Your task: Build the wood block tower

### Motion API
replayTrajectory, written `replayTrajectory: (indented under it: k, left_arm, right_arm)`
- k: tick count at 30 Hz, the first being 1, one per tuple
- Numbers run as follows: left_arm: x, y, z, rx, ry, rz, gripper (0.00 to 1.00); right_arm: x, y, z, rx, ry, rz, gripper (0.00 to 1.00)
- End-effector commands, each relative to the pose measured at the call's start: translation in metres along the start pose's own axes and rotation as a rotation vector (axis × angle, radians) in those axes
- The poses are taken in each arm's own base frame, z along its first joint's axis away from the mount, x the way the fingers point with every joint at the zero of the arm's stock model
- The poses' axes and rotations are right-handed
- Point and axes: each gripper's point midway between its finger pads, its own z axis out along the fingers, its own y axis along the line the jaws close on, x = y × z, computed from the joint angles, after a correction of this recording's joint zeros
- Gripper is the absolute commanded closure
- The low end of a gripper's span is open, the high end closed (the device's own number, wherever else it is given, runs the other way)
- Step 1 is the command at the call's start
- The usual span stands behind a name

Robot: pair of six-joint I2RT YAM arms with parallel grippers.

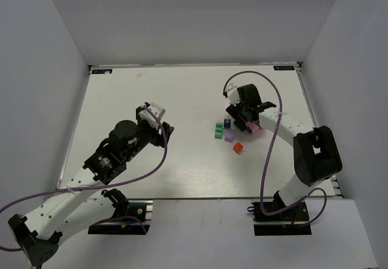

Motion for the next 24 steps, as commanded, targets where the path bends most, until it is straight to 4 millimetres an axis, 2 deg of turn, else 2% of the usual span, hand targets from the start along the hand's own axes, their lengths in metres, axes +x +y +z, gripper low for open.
replayTrajectory:
  k: [1, 2, 3, 4, 5, 6, 12, 16, 21, 22, 24]
  left_arm:
    - [0.002, -0.001, -0.001, 0.011, 0.002, -0.001, 0.23]
    - [0.006, -0.002, 0.0, 0.012, 0.011, 0.001, 0.23]
    - [0.006, -0.002, 0.0, 0.012, 0.012, 0.001, 0.23]
    - [0.006, -0.002, 0.0, 0.012, 0.012, 0.001, 0.23]
    - [0.006, -0.002, 0.0, 0.012, 0.012, 0.001, 0.23]
    - [0.006, -0.002, 0.0, 0.012, 0.012, 0.001, 0.23]
    - [0.008, -0.002, 0.002, 0.012, 0.021, 0.002, 0.23]
    - [0.008, -0.002, 0.002, 0.012, 0.021, 0.002, 0.23]
    - [0.008, -0.002, 0.002, 0.012, 0.021, 0.002, 0.23]
    - [0.008, -0.004, 0.002, 0.021, 0.02, 0.002, 0.23]
    - [0.008, -0.004, 0.002, 0.021, 0.02, 0.002, 0.23]
  right_arm:
    - [-0.019, -0.011, -0.007, 0.109, -0.076, -0.089, 1.0]
    - [-0.023, -0.004, -0.009, 0.117, -0.083, -0.134, 1.0]
    - [-0.012, 0.0, -0.008, 0.128, -0.068, -0.156, 1.0]
    - [-0.016, -0.004, -0.01, 0.168, -0.079, -0.199, 1.0]
    - [-0.022, 0.003, -0.011, 0.188, -0.107, -0.22, 1.0]
    - [-0.015, -0.002, -0.012, 0.235, -0.079, -0.231, 1.0]
    - [-0.036, -0.027, -0.028, 0.383, -0.147, -0.198, 1.0]
    - [-0.051, -0.048, -0.049, 0.426, -0.203, -0.13, 1.0]
    - [-0.051, -0.053, -0.047, 0.342, -0.201, -0.044, 1.0]
    - [-0.046, -0.051, -0.045, 0.315, -0.181, -0.037, 1.0]
    - [-0.049, -0.048, -0.042, 0.235, -0.194, 0.021, 1.0]
